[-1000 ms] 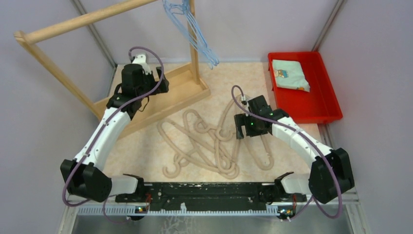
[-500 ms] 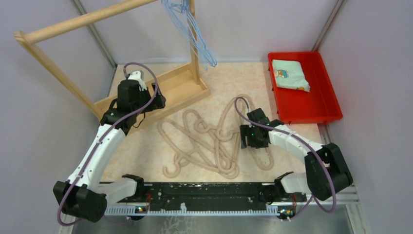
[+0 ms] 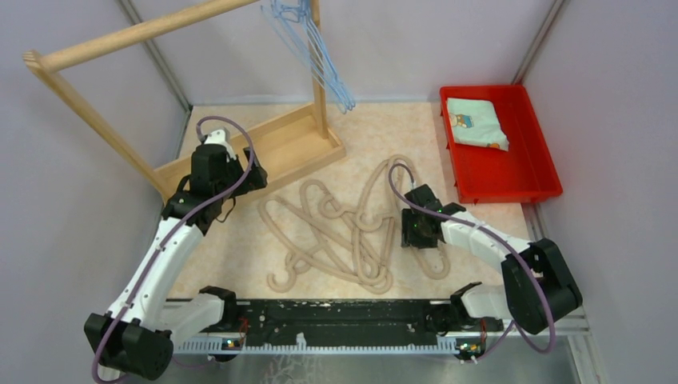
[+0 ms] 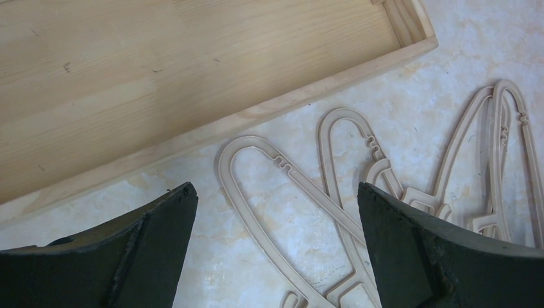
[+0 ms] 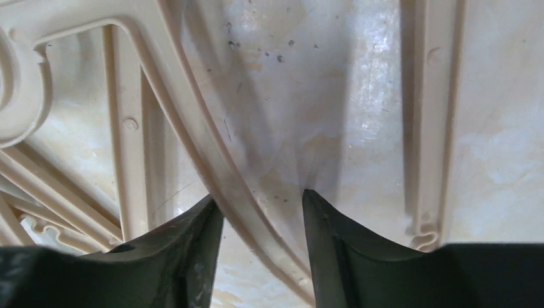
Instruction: Organize the hangers
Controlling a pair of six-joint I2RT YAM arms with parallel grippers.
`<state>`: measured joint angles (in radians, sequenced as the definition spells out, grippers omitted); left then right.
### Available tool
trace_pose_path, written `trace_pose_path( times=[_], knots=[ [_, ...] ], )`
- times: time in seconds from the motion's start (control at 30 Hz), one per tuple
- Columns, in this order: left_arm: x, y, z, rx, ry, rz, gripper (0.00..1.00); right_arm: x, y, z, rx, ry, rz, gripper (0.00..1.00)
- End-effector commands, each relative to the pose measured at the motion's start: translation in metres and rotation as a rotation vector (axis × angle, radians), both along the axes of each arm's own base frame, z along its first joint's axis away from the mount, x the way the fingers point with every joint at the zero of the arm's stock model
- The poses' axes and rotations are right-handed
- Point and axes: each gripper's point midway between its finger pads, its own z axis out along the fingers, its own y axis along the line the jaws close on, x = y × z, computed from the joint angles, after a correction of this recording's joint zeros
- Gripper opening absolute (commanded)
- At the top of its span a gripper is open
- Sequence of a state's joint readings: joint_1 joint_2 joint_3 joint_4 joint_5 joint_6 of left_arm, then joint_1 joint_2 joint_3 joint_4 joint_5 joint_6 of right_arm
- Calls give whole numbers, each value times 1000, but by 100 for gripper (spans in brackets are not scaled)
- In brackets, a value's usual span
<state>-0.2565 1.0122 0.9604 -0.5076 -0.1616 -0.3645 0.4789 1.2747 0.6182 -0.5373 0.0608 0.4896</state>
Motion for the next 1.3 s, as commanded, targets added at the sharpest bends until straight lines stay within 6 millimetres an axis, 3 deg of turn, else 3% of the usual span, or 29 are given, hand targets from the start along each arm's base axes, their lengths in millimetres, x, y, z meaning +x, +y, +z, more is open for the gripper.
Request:
trace_pose_path(
  times=[0.0, 0.1, 0.17, 0.2, 0.33, 0.4, 0.5, 0.63, 0.8, 0.93, 1.1, 1.27],
  knots=[
    [-3, 7, 4, -4, -20, 37, 100, -16, -8, -16, -45, 51, -65, 45],
    [-2, 8, 4, 4, -22, 43, 100, -19, -8, -22, -54, 74, -60, 27],
    [-1, 9, 5, 5, -23, 45, 100, -16, -3, -22, -38, 75, -41, 2],
    [-1, 9, 5, 6, -24, 48, 100, -13, 0, -18, -23, 67, -32, 0],
    [1, 13, 14, 19, -43, 64, 100, 9, 22, 23, 58, -9, 49, 0],
    [3, 15, 18, 32, -50, 71, 100, 27, 40, 66, 122, -77, 103, 0],
    [7, 18, 20, 47, -51, 84, 100, 37, 67, 130, 257, -157, 194, 0],
    [8, 25, 21, 53, -49, 138, 100, 28, 106, 208, 494, -189, 334, 0],
    [8, 34, 13, 65, -20, 198, 100, 8, 135, 246, 700, -112, 440, 0],
    [9, 38, 9, 75, 0, 230, 100, -6, 149, 257, 801, -19, 513, 0],
    [12, 39, 16, 73, -9, 246, 100, -5, 155, 285, 822, -31, 593, 0],
    [13, 42, 24, 73, -40, 264, 100, -1, 180, 330, 1010, -55, 676, 0]
  ],
)
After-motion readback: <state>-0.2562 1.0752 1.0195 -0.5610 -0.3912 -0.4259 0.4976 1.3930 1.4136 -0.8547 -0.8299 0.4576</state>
